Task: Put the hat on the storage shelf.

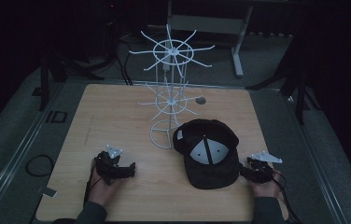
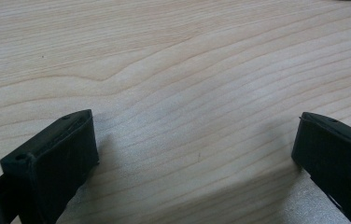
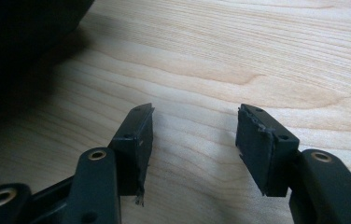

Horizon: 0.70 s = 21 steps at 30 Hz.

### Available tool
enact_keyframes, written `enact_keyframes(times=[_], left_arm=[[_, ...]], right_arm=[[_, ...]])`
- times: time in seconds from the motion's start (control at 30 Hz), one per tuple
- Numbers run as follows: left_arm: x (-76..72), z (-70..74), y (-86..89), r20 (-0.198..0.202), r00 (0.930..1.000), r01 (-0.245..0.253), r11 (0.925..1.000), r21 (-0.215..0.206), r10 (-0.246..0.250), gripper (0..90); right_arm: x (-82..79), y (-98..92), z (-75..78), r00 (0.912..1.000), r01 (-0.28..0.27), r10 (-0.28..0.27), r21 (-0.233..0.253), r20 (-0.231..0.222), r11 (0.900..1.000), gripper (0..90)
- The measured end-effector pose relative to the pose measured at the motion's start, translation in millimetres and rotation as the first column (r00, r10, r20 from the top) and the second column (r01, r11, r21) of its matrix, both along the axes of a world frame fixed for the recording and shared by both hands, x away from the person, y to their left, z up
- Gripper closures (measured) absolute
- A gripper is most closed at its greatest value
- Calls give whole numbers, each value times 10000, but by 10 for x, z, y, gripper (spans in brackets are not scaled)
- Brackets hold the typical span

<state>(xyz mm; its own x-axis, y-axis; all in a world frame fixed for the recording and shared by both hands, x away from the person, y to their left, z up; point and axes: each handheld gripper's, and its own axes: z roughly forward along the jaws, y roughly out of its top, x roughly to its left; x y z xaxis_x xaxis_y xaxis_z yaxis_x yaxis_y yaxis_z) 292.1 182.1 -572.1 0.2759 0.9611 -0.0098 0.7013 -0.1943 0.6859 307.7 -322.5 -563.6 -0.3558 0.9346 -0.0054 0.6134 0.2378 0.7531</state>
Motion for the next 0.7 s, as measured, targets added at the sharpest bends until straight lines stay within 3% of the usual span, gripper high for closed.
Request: enact_keyframes(times=[0.5,0.7], left_arm=[[-1,1,0,-7,10000,15,10000,17,-15,1],[-1,1,0,-9,10000,16,10000,18,-16,1]], right_arm=[[4,27,16,9998,96,-96,-21,-190,10000,429],[-13,35,46,9988,-9,28,401,-483,9992,456]])
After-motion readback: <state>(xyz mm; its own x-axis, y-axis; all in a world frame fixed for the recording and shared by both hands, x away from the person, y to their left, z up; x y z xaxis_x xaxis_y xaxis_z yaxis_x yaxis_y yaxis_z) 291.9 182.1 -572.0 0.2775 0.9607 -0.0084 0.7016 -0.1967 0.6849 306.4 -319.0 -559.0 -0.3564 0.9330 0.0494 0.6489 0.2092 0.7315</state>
